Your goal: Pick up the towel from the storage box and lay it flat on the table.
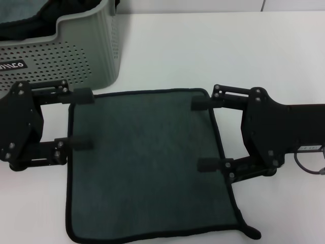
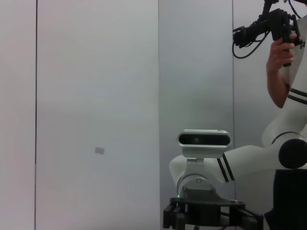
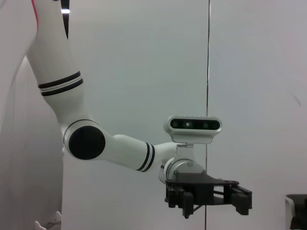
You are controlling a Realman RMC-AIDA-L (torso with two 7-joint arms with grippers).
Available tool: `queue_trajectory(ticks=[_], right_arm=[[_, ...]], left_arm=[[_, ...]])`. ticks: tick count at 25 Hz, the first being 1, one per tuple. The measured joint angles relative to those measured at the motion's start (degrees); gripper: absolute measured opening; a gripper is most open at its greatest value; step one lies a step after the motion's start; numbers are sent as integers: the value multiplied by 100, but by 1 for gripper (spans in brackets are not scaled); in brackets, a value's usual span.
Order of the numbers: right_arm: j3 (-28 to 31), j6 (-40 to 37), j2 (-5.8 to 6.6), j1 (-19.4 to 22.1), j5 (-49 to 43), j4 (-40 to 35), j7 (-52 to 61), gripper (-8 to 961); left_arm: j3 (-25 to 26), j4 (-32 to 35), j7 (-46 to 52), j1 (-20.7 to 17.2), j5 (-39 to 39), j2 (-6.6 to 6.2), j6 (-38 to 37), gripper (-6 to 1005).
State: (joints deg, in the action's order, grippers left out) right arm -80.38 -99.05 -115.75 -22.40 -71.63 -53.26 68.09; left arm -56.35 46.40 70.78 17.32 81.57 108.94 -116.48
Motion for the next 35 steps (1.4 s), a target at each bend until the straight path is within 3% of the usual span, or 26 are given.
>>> queue_trajectory(ticks=[35], right_arm=[[147, -17, -1, -104, 0, 11, -33, 873]], left_arm=[[365, -8, 18, -39, 43, 28, 11, 651]])
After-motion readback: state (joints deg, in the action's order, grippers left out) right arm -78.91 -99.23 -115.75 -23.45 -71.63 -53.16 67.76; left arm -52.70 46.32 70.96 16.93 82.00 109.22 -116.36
